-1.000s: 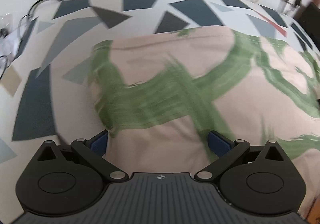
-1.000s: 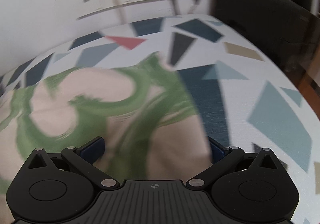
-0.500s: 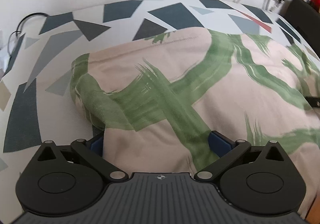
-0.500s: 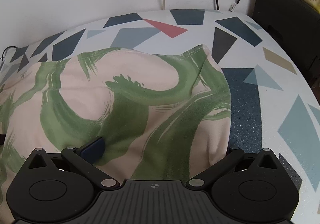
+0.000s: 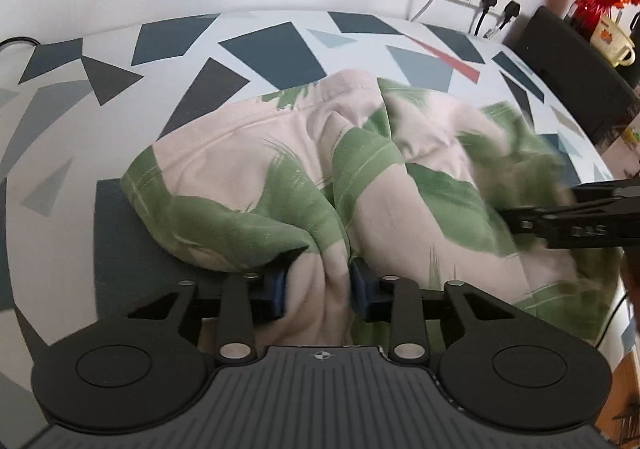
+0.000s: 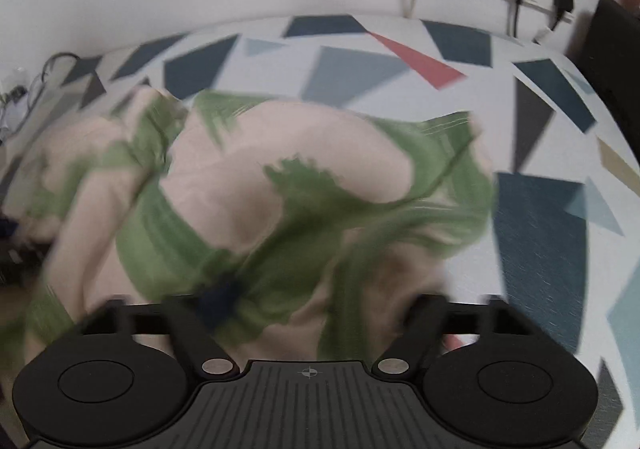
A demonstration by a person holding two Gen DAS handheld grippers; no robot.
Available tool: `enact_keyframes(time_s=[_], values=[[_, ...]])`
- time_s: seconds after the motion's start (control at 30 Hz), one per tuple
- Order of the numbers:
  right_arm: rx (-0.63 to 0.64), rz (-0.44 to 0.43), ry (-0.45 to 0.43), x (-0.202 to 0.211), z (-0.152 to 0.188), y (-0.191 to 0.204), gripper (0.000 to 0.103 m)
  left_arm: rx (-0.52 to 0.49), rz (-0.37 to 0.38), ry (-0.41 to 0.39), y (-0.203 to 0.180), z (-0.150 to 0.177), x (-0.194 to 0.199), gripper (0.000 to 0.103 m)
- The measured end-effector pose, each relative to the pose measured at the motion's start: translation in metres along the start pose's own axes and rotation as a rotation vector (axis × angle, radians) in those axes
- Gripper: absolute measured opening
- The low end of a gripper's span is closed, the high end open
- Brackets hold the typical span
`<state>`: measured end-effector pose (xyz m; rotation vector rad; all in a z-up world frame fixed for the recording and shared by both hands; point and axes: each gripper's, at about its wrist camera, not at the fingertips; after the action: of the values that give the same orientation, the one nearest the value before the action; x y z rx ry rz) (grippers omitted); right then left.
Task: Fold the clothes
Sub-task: 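Grasp the folded shirt edge with both grippers and lift it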
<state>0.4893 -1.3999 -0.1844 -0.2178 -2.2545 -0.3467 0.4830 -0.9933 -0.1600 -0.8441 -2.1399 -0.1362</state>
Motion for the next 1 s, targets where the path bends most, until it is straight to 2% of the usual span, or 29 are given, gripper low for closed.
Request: enact_keyframes(time_s=[0.07,0.2,0.3,0.4,0.5,0.63,0.7,0.83,0.93,1.0], values=[[0.001,-0.079,0.005,-0.001,-0.003,0.015,0.031,0.028,-0.019,-0.032,0.0,0.004,0.009,0.022],[-0.014,-0.156,-0.074,0.016,0.001,0.034,0.026,0.191,-0.128,-0.107,0.025,0.015,0.045,0.02],[-0.098,-0.23,-0.164,0.044,-0.003,0.02,0.025,0.281,-0.231,-0.187,0.046,0.025,0.087,0.02],[-0.06,-0.311,-0.198,0.067,-0.014,0.014,0.025,0.363,-0.299,-0.23,0.049,0.038,0.128,0.02],[-0.035,-0.39,-0.251,0.098,-0.021,0.015,0.025,0.428,-0.325,-0.299,0.036,0.054,0.173,0.019],[0.01,-0.503,-0.336,0.146,-0.021,0.026,0.025,0.449,-0.406,-0.427,0.005,0.082,0.233,0.019],[0.046,-0.56,-0.353,0.164,-0.023,0.033,0.025,0.495,-0.448,-0.485,-0.005,0.102,0.265,0.019],[0.108,-0.668,-0.387,0.194,-0.024,0.05,0.025,0.582,-0.517,-0.538,-0.023,0.136,0.314,0.019],[0.12,-0.718,-0.375,0.206,-0.019,0.068,0.025,0.616,-0.573,-0.564,-0.034,0.157,0.342,0.019],[0.172,-0.771,-0.336,0.211,-0.015,0.083,0.025,0.649,-0.606,-0.583,-0.036,0.171,0.357,0.019]])
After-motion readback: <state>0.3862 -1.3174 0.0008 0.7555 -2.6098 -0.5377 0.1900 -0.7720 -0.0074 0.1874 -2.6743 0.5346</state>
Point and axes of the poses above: each gripper's, at about its wrist camera, not at the fingertips, and x roughly against the way its jaws point, y to its left, z to its underside, and after that the axes turned 9 degrees about -y, right-handed
